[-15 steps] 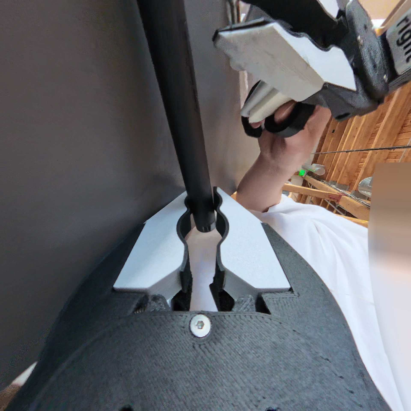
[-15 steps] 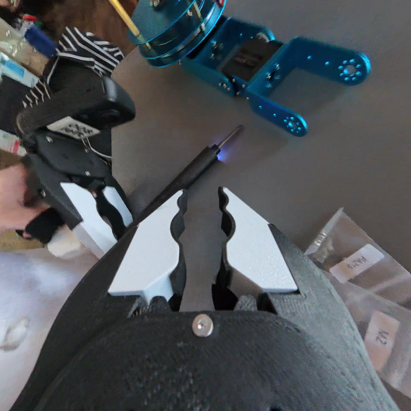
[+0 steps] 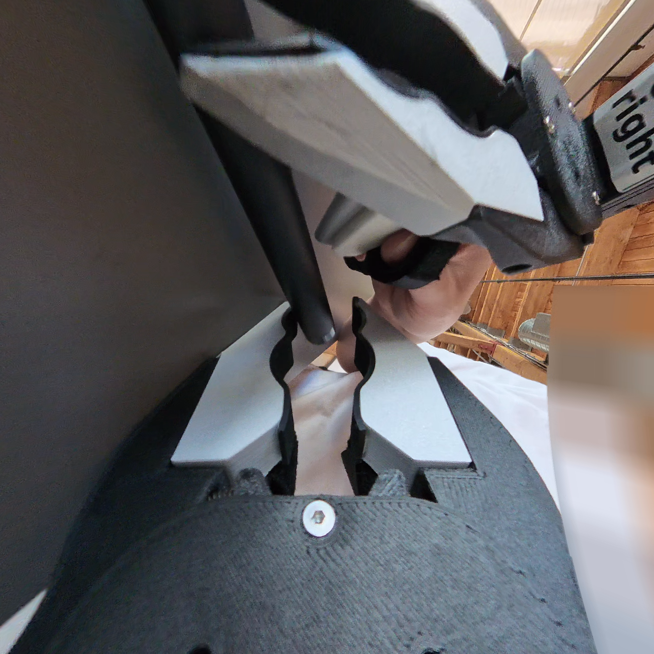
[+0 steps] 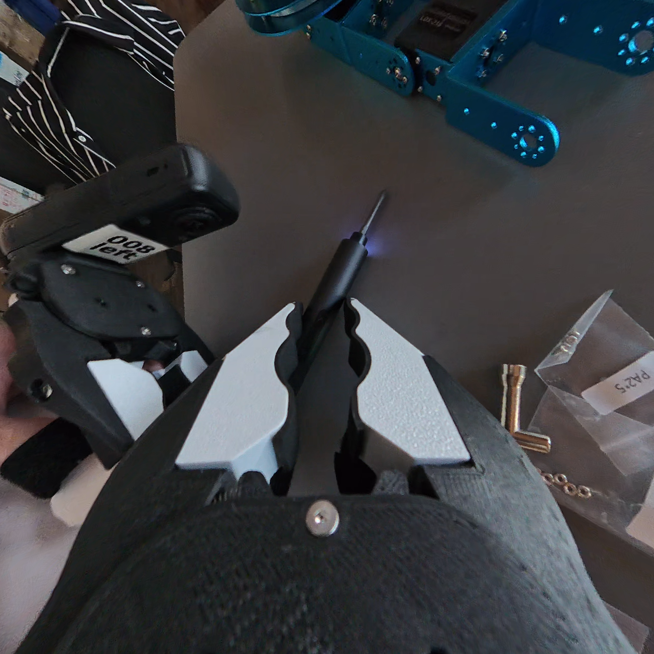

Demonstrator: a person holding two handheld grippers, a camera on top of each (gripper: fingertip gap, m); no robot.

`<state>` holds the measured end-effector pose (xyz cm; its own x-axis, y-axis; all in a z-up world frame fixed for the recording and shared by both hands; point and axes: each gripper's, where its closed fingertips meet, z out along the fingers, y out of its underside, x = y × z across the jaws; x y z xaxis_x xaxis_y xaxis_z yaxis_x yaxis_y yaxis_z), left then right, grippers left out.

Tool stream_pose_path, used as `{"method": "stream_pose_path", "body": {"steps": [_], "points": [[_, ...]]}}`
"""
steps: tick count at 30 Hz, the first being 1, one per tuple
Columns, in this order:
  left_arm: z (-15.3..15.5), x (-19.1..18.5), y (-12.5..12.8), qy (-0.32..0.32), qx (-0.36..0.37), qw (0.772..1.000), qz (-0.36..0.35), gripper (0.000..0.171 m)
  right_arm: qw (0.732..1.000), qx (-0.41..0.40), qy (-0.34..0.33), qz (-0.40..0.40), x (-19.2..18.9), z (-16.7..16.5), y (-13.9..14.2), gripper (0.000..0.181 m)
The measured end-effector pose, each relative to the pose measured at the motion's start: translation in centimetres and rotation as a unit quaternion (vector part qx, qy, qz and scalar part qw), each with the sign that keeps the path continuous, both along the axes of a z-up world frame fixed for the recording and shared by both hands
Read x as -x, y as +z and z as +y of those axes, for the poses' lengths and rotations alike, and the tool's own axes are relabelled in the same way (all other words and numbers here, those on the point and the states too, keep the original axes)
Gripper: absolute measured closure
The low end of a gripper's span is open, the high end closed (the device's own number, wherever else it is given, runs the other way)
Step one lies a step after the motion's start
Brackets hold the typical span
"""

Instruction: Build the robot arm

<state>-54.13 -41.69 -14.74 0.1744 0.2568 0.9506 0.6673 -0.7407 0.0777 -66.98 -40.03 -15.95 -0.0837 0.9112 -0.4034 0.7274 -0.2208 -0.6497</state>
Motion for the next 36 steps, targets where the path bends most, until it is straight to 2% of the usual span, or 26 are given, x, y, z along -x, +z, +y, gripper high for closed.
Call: {"method": "stream_pose_path", "body": {"steps": [3,7,9,12,15,19,23,25,28,31,34,36], "points": [[-1.0,-1.2,0.0,-0.002,-0.001,1.000,-0.001,0.142,1.000,-0.009,0.001,-0.003,-0.1,0.3,-0.2,0.157],[-3.4,-1.5,1.0,0.005,-0.037,0.999,-0.025,0.156,1.000,-0.021,-0.006,0.001,-0.3,0.9,-0.4,0.159],[-4.8,-0.7,1.1,0.000,-0.061,0.998,0.008,0.160,1.000,-0.017,-0.012,0.004,-0.4,1.0,-0.4,0.160],[-6.7,2.3,1.8,-0.002,-0.129,0.985,0.111,0.171,0.998,-0.054,-0.025,0.011,-0.7,1.8,-0.2,0.152],[-8.6,7.3,3.4,0.019,-0.209,0.951,0.227,0.171,0.991,-0.094,-0.046,0.083,-0.7,2.3,2.6,0.149],[-12.5,14.0,6.6,0.036,-0.305,0.898,0.316,0.170,0.956,-0.183,-0.151,0.174,-2.7,4.7,6.7,0.142],[-16.9,20.1,8.5,0.031,-0.362,0.851,0.379,0.162,0.932,-0.178,-0.251,0.191,-6.2,5.3,7.2,0.110],[-18.5,22.8,8.8,0.032,-0.382,0.827,0.411,0.157,0.920,-0.160,-0.291,0.207,-8.0,5.4,8.2,0.106],[-19.6,25.6,10.3,0.052,-0.416,0.802,0.425,0.147,0.877,-0.208,-0.362,0.237,-11.7,5.9,11.5,0.108],[-19.5,26.5,11.4,0.038,-0.446,0.781,0.437,0.133,0.814,-0.311,-0.418,0.256,-16.3,6.2,14.8,0.110],[-18.3,26.7,11.5,0.018,-0.477,0.754,0.451,0.123,0.750,-0.396,-0.470,0.246,-21.0,6.1,16.6,0.100],[-17.0,26.3,11.5,0.018,-0.493,0.759,0.424,0.115,0.735,-0.427,-0.479,0.220,-23.3,5.7,16.7,0.102]]}}
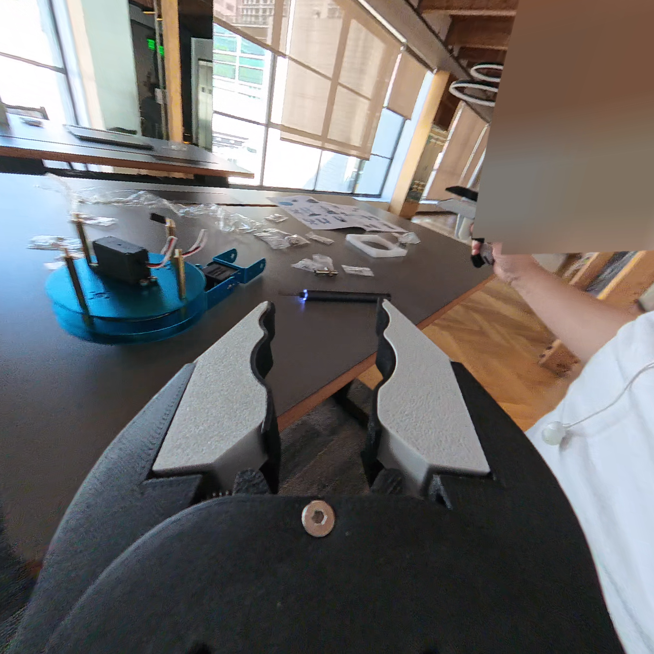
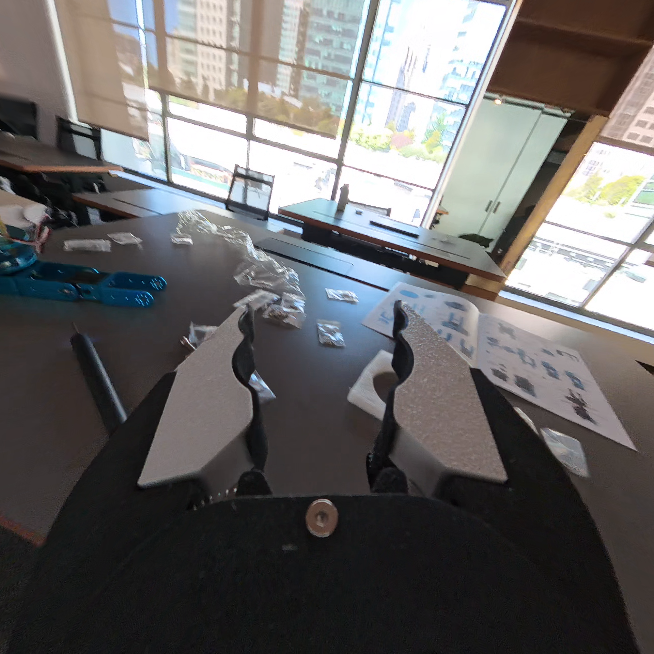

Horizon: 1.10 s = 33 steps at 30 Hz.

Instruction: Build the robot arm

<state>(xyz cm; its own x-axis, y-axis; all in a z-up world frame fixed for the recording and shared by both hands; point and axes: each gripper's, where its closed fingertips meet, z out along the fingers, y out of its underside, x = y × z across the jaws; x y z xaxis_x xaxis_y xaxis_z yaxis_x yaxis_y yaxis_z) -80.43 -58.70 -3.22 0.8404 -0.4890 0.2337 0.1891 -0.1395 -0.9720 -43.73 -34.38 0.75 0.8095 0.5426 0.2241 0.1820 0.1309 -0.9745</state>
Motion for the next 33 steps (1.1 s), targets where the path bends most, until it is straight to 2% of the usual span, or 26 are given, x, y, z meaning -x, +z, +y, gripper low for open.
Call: {"method": "stream_pose_path", "body": {"steps": [3,5,8,11,15,18,20,22,24,26,29,33], "points": [[2.2,-2.1,-0.6,-0.057,0.027,0.997,-0.047,0.108,0.998,0.054,0.032,0.013,-0.3,-1.2,-1.4,0.105],[3.5,-3.6,-1.1,-0.085,0.036,0.994,-0.052,0.114,0.991,0.115,0.063,0.003,0.7,-1.9,-3.9,0.105],[6.0,-5.6,-1.5,-0.096,0.027,0.995,-0.022,0.120,0.972,0.192,0.133,-0.015,4.4,-3.0,-7.3,0.107],[8.6,-8.0,-1.4,-0.094,0.031,0.995,0.003,0.121,0.944,0.241,0.215,-0.070,9.8,-4.4,-10.1,0.115],[11.4,-11.7,-0.3,-0.093,0.025,0.995,0.013,0.132,0.905,0.259,0.313,-0.125,16.5,-6.1,-12.7,0.122],[13.0,-12.9,-0.3,-0.054,0.028,0.998,0.034,0.137,0.886,0.255,0.341,-0.186,18.4,-5.6,-14.9,0.127],[13.2,-13.3,-0.3,-0.029,0.033,0.999,0.030,0.150,0.874,0.249,0.345,-0.233,18.7,-5.0,-16.0,0.135],[12.7,-13.7,-0.4,-0.012,0.038,0.999,0.022,0.171,0.863,0.246,0.363,-0.251,19.1,-4.8,-16.6,0.139],[12.2,-13.4,-1.1,0.013,0.057,0.998,0.011,0.171,0.847,0.272,0.378,-0.255,19.3,-4.9,-17.2,0.145],[11.7,-12.3,-2.3,0.047,0.084,0.995,0.006,0.171,0.836,0.298,0.392,-0.243,19.4,-4.9,-17.1,0.162],[10.9,-9.2,-4.0,0.119,0.110,0.987,0.010,0.171,0.827,0.305,0.408,-0.236,19.3,-4.5,-17.1,0.163],[9.9,-3.7,-6.3,0.201,0.153,0.967,0.002,0.154,0.823,0.320,0.405,-0.238,18.8,-3.8,-17.1,0.163]]}}
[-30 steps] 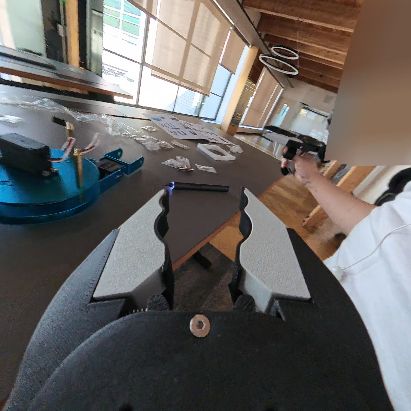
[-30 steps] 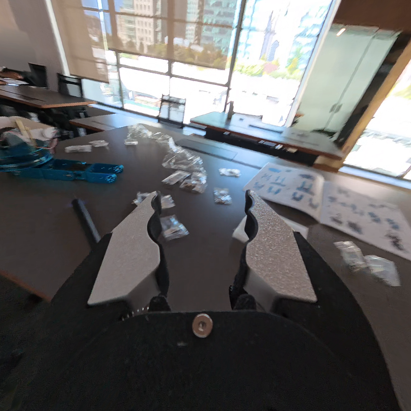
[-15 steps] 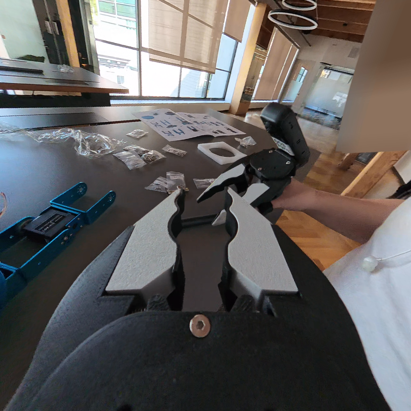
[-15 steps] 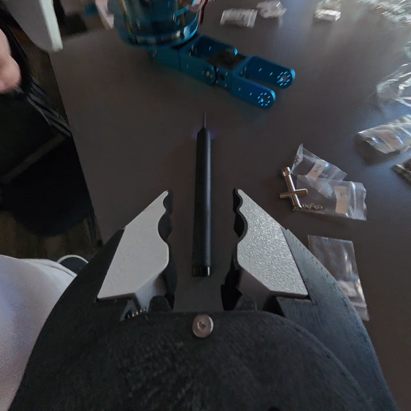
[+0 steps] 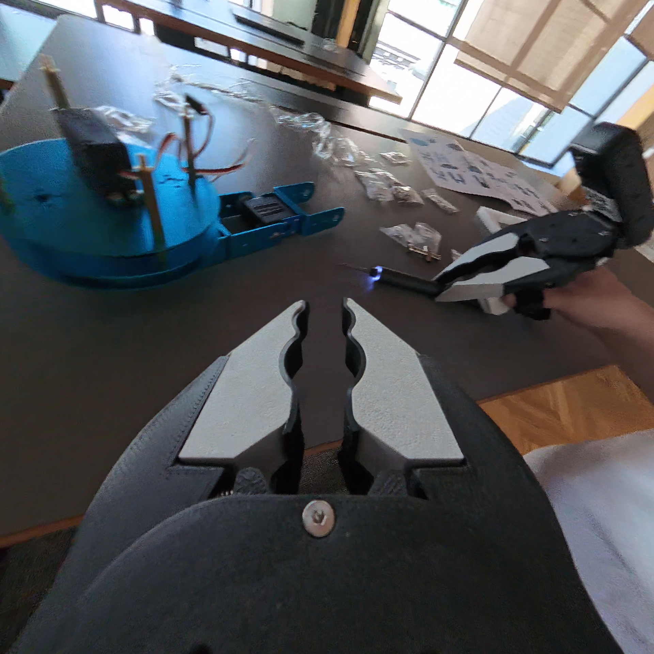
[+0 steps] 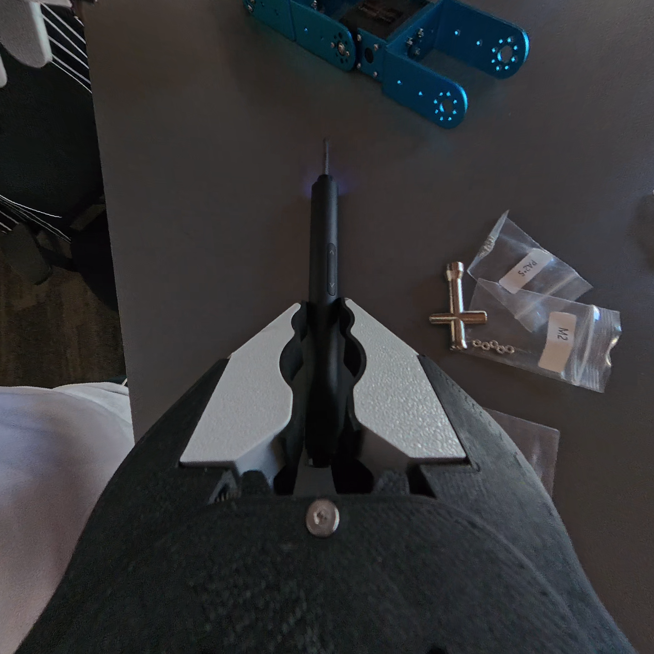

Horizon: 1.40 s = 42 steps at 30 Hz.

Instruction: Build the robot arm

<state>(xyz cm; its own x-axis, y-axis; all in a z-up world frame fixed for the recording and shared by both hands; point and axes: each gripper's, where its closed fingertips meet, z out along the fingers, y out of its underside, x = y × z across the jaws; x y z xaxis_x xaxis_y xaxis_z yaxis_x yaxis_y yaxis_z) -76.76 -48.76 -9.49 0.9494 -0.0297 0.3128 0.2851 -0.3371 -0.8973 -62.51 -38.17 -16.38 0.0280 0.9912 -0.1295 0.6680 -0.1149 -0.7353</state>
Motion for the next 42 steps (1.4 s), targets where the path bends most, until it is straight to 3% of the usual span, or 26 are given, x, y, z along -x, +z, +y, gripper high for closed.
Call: {"method": "stream_pose_path", "body": {"steps": [3,4,6,9,13,19,24,26,34,42], "points": [[-0.2,3.9,-0.7,0.043,0.008,0.998,-0.044,0.142,1.000,0.006,0.007,-0.007,-0.3,0.0,0.1,0.159],[-0.1,5.2,-0.8,0.057,0.007,0.997,-0.052,0.134,1.000,0.009,0.020,-0.008,-0.3,-0.2,0.3,0.145],[0.1,8.4,-0.9,0.108,-0.002,0.994,-0.035,0.097,0.999,-0.010,0.047,-0.005,0.1,-0.1,1.2,0.129],[0.5,11.0,-0.8,0.129,-0.021,0.991,0.020,0.085,0.992,-0.085,0.081,0.040,2.6,1.9,4.2,0.121],[1.9,11.8,-1.7,0.097,-0.002,0.994,0.058,0.077,0.972,-0.135,0.174,0.087,8.7,3.3,6.7,0.107],[3.2,12.4,-3.6,0.062,0.052,0.992,0.101,0.082,0.951,-0.160,0.262,0.035,15.7,4.8,4.1,0.095],[3.1,13.2,-4.3,0.041,0.093,0.986,0.130,0.087,0.947,-0.129,0.291,-0.034,17.2,5.8,1.5,0.093],[3.3,13.1,-4.3,0.025,0.101,0.985,0.134,0.089,0.946,-0.118,0.297,-0.062,16.9,5.9,0.8,0.103],[4.6,15.0,-4.4,0.010,0.127,0.983,0.132,0.088,0.958,-0.083,0.260,-0.086,16.9,5.7,1.1,0.116],[6.5,18.7,-4.7,0.050,0.135,0.986,0.086,0.097,0.970,-0.074,0.215,-0.089,17.2,4.3,1.0,0.117]]}}
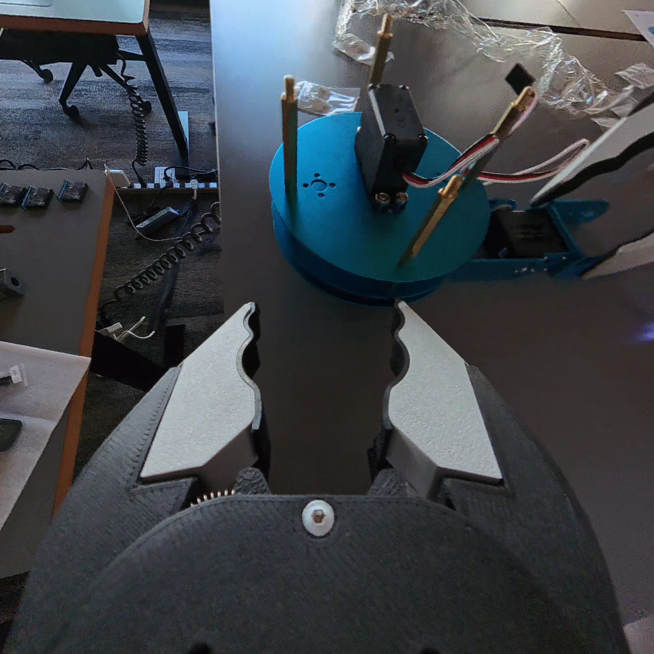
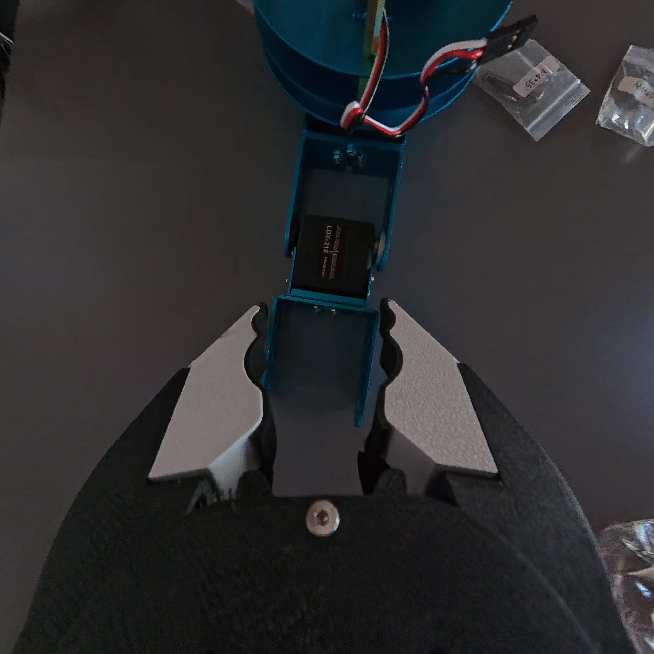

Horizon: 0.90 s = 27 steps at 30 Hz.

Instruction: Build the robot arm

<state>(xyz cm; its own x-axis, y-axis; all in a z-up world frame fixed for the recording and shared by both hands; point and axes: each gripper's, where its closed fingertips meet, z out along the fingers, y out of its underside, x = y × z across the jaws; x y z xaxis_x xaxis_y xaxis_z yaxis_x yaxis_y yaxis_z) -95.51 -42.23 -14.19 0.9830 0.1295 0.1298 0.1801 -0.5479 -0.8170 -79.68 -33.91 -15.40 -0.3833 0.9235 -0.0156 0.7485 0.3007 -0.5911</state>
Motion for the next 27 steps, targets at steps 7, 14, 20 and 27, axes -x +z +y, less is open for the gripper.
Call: {"method": "stream_pose_path", "body": {"steps": [7,14,20,27], "points": [[-0.5,0.1,0.9,0.048,-0.010,0.998,-0.044,0.107,0.994,0.020,-0.101,0.021,-2.5,-0.5,2.2,0.110],[0.3,-15.4,7.2,-0.132,-0.135,0.974,-0.126,0.116,0.978,0.060,-0.201,-0.013,-15.5,-4.7,0.3,0.126],[5.7,-24.7,4.5,-0.301,-0.093,0.948,0.052,0.122,0.978,0.013,-0.207,-0.005,-20.0,-4.6,-1.3,0.163],[7.0,-24.5,0.4,-0.346,0.054,0.933,0.077,0.115,0.971,0.015,-0.240,-0.002,-24.9,-3.5,-1.3,0.164]]}}
